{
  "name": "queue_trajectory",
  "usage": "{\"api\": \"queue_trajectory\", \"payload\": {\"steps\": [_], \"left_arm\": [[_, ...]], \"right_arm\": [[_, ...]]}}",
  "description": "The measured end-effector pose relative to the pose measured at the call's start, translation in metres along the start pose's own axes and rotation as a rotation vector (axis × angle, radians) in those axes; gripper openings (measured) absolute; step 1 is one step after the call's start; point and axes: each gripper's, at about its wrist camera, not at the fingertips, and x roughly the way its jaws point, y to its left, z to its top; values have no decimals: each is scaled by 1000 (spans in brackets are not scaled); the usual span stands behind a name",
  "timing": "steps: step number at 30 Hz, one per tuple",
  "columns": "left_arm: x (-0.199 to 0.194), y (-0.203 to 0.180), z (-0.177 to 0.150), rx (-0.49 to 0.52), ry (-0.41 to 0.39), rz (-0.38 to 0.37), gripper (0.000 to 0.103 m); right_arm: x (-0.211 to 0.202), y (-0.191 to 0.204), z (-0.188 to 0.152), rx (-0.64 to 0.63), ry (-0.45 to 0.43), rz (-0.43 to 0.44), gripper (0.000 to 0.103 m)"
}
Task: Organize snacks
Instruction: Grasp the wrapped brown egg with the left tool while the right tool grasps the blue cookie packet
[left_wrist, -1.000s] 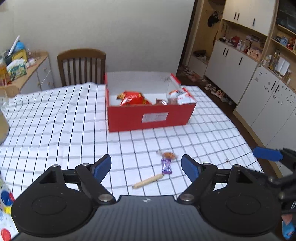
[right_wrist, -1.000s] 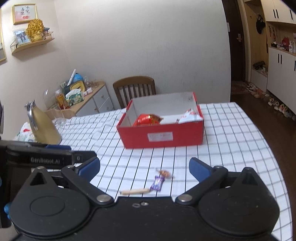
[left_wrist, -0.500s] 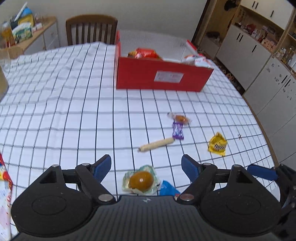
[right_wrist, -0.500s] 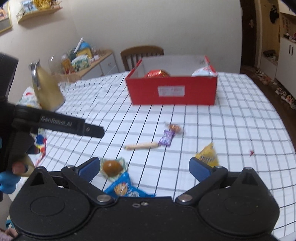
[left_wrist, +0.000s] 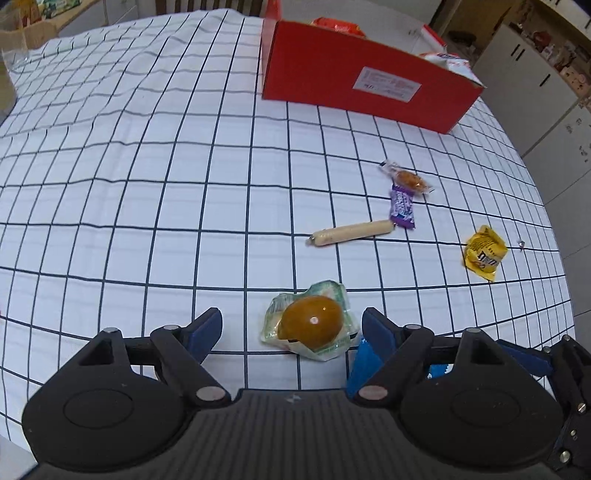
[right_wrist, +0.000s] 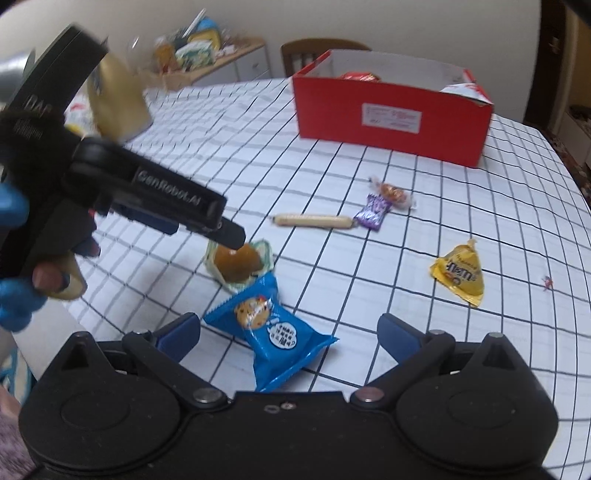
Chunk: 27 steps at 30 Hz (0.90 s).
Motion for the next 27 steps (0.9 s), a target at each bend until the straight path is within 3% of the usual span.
{"api": "queue_trajectory", "payload": {"steps": [12,27], "left_arm": [[27,-5,3,-23,56,-10,83],[37,-15,6,-54,71,-9,83]], "right_arm": [[34,12,5,-136,65,40,98],[60,19,8,-255,115,53,78]]}}
